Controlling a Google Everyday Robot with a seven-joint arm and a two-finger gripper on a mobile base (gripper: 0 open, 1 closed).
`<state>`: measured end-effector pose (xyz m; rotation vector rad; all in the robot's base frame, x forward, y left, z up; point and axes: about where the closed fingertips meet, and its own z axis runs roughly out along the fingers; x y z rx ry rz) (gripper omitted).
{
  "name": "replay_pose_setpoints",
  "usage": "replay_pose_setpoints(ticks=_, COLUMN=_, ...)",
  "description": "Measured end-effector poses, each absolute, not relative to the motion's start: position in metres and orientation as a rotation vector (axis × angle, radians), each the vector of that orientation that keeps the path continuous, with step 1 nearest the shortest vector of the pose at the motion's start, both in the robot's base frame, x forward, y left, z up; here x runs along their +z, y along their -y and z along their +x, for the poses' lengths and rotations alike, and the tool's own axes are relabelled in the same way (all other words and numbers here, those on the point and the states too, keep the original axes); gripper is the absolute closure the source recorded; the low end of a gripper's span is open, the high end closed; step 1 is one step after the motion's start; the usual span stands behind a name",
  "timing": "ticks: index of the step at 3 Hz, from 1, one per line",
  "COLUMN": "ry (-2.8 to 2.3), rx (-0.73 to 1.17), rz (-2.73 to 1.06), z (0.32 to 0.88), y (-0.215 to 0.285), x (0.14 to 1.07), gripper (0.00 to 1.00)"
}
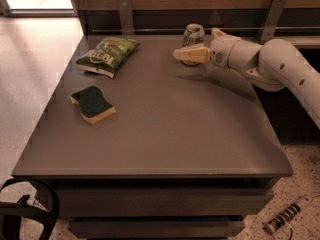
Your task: Move 7up can near sponge
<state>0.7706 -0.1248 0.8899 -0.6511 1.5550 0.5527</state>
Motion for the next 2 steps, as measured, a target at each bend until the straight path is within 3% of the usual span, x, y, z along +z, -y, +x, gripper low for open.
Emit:
replay_pose_setpoints(ticks=1, ry=-1.554, rx=0.556, rz=-0.654, z=0.7709, y=0.1218, x=0.8896, gripper=0.16)
replay_pose_setpoints(ticks=2, ry=-1.553, rx=0.56, rz=-0.657, z=0.7711, y=0.1185, x=0.8894, gripper=0.4)
